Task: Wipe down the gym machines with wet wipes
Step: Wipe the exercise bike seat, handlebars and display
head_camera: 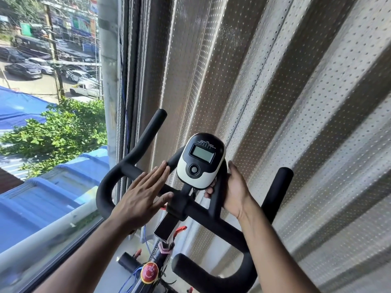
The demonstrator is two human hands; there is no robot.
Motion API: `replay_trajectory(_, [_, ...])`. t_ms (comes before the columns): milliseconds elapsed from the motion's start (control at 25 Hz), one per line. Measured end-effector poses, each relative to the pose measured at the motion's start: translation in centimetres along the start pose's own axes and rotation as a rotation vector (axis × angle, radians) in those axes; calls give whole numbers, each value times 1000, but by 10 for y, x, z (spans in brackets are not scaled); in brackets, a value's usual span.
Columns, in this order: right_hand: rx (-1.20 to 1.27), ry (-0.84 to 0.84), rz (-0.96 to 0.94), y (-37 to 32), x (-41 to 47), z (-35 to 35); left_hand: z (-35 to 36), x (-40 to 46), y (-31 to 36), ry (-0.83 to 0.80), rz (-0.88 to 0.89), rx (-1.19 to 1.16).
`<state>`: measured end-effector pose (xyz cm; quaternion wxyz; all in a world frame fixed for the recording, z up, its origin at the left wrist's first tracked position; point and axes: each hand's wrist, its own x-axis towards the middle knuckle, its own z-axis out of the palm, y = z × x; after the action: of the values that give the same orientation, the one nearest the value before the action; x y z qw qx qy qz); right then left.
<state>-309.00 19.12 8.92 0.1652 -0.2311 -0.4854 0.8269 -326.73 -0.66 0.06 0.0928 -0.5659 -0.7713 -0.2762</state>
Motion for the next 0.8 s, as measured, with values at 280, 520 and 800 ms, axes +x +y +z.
replay_trajectory(280, [-191, 120, 240, 17, -11, -28, -4, 1, 0, -32, -6, -30])
replay_trajectory(520, [-170, 228, -56, -47, 6, 10, -2, 0, -1, -47, -2, -38])
replay_trajectory(800, [-995, 392, -634, -73, 4, 14, -3, -56, -17, 112, -238, 54])
